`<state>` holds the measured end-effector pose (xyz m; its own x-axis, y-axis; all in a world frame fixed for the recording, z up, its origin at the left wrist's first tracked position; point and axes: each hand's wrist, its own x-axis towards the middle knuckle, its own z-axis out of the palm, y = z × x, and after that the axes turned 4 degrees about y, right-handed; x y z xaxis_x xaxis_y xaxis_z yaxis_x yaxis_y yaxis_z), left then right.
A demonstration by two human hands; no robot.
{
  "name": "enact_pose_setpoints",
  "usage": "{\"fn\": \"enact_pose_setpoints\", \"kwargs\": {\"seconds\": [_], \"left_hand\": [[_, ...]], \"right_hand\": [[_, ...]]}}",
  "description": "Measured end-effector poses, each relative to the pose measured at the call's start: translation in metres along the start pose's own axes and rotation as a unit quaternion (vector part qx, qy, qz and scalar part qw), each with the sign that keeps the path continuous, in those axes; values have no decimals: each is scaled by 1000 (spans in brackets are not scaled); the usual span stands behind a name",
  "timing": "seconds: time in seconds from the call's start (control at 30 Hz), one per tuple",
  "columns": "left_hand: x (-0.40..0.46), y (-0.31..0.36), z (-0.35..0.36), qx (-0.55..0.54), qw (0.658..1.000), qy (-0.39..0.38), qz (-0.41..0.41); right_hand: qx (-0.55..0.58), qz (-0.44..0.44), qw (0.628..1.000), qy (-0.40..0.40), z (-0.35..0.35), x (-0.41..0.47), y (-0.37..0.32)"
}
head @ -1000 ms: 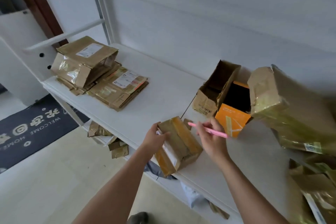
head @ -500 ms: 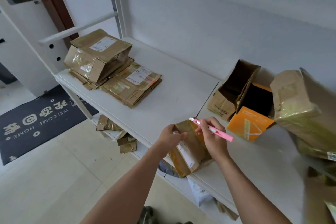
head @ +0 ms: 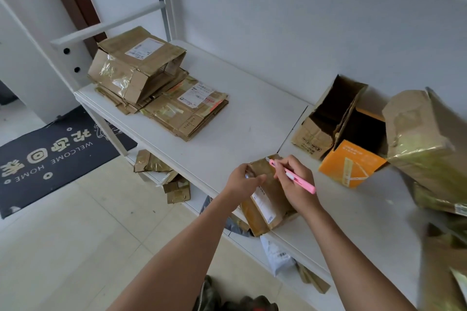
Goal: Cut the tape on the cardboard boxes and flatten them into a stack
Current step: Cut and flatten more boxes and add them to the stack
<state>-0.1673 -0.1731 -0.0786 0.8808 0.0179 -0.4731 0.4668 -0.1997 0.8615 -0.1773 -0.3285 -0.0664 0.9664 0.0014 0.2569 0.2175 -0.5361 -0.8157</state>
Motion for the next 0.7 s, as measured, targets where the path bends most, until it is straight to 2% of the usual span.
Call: {"fn": "enact_pose_setpoints", "kwargs": {"seconds": [0.23,0.5,0.7], "left_hand": [[-3,2,0,-4,1000,1,-4],[-7,5,0,1,1000,16,1],[-8,8,-1,20,1000,22,-6]], "right_hand": [[1,-11,997,-76,-14,4,-7],[-36,3,994,-107,-25,-9,0],[-34,60,990,-126,-62,-54,-1]]}}
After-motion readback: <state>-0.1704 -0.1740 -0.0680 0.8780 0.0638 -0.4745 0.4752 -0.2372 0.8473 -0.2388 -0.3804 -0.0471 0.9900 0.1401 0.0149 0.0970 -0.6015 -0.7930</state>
